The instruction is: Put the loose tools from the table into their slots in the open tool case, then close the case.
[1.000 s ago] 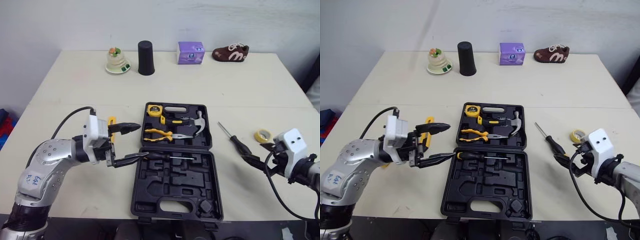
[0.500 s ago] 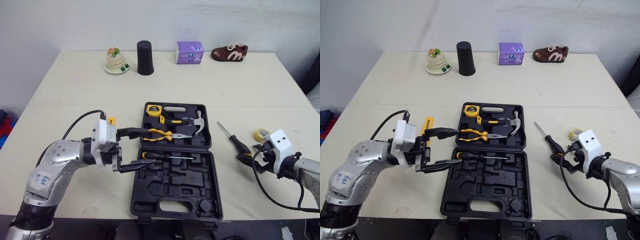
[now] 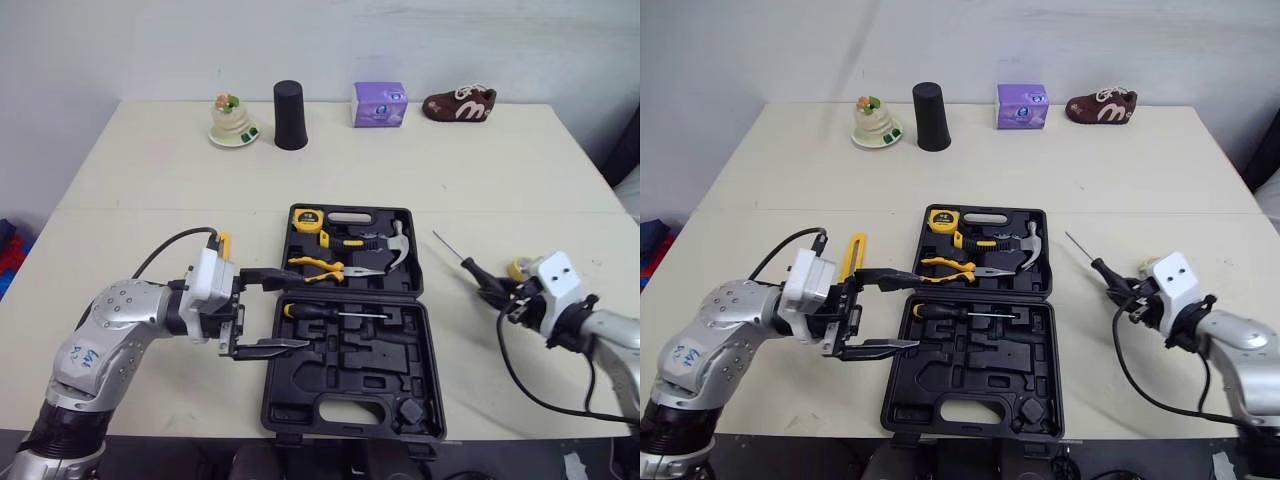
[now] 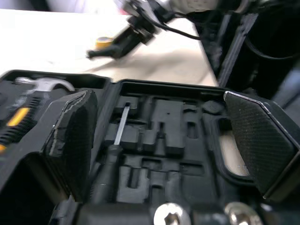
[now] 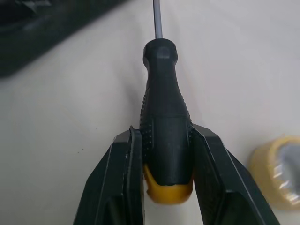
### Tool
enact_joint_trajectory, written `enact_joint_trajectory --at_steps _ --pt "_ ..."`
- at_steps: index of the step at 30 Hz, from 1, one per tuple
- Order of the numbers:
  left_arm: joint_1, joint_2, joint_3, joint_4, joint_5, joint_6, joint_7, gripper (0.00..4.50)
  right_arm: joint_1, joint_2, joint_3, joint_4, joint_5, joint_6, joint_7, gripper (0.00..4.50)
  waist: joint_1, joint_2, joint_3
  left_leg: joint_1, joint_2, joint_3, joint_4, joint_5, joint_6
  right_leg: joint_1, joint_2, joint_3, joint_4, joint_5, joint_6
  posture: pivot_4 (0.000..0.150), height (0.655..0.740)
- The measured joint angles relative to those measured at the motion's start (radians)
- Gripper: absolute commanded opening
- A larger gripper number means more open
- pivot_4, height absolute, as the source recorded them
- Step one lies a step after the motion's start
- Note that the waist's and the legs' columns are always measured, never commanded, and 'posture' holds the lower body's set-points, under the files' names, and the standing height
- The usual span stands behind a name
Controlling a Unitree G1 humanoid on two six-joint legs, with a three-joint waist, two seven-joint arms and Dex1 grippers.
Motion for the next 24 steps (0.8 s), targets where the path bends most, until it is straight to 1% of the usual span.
enact_joint_trajectory --at_steps 3,5,8,10,13,14,16,18,20,24 --pt "-0.016 0.018 0.008 0.032 0.022 -0.05 -0.049 4.5 -0.027 -0.08 -0.006 -0.128 0.05 0.016 0.101 0.96 0.001 -0.001 0.0 0.0 0.001 -0.001 0.0 0.0 -0.002 0.0 0.005 0.0 0.0 0.0 0.0 0.15 0.74" --pt "-0.005 0.038 0.003 0.081 0.077 -0.135 -0.108 4.5 -0.018 -0.163 0.074 -0.24 0.065 0.043 0.205 0.96 0.002 -0.001 0.0 0.0 0.003 -0.001 0.0 0.0 -0.004 0.0 0.008 0.001 -0.001 -0.001 -0.002 0.15 0.74" --pt "0.018 0.047 -0.01 0.123 0.141 -0.222 -0.153 4.5 -0.009 -0.223 0.171 -0.319 0.054 0.061 0.279 0.96 0.002 -0.001 0.0 0.0 0.004 0.0 -0.001 -0.001 -0.004 -0.001 0.008 0.002 -0.001 -0.001 -0.003 0.15 0.74" --pt "0.028 0.044 -0.023 0.149 0.162 -0.248 -0.16 4.5 -0.058 -0.228 0.255 -0.388 0.054 0.101 0.294 0.96 -0.001 -0.002 0.001 -0.002 0.008 0.001 0.0 -0.002 -0.004 -0.003 0.008 0.004 -0.001 -0.001 -0.003 0.15 0.74" --pt "0.05 0.046 -0.023 0.157 0.168 -0.252 -0.161 4.5 -0.144 -0.209 0.339 -0.45 0.03 0.15 0.274 0.96 -0.003 -0.003 0.002 -0.005 0.01 0.002 0.003 -0.002 -0.004 -0.007 0.008 0.004 0.0 -0.002 -0.003 0.15 0.74" --pt "0.056 0.046 -0.024 0.159 0.17 -0.252 -0.161 4.5 -0.152 -0.207 0.355 -0.455 0.021 0.159 0.269 0.96 -0.002 -0.003 0.002 -0.007 0.01 0.002 0.004 -0.003 -0.004 -0.009 0.009 0.004 0.0 -0.002 -0.003 0.15 0.74" --pt "0.083 0.048 -0.02 0.159 0.174 -0.249 -0.154 4.5 -0.188 -0.187 0.436 -0.455 -0.038 0.186 0.244 0.96 -0.002 -0.003 0.001 -0.016 0.012 0.002 0.012 -0.004 -0.003 -0.017 0.01 0.005 0.006 -0.002 -0.004 0.15 0.74" --pt "0.101 0.048 -0.022 0.159 0.177 -0.246 -0.152 4.5 -0.196 -0.148 0.488 -0.455 -0.056 0.216 0.223 0.96 -0.001 -0.004 0.002 -0.017 0.012 0.003 0.013 -0.004 -0.003 -0.018 0.01 0.005 0.007 -0.002 -0.004 0.15 0.74" --pt "0.104 0.056 -0.02 0.156 0.177 -0.245 -0.15 4.5 -0.213 -0.131 0.523 -0.455 -0.078 0.234 0.209 0.96 0.0 -0.004 0.002 -0.016 0.012 0.004 0.014 -0.004 -0.003 -0.019 0.011 0.006 0.008 -0.002 -0.005 0.15 0.74" --pt "0.122 0.058 -0.019 0.147 0.177 -0.24 -0.144 4.5 -0.226 -0.119 0.538 -0.444 -0.124 0.243 0.184 0.96 -0.001 -0.004 0.002 -0.015 0.012 0.004 0.015 -0.005 -0.003 -0.018 0.011 0.006 0.009 -0.002 -0.005 0.15 0.74"
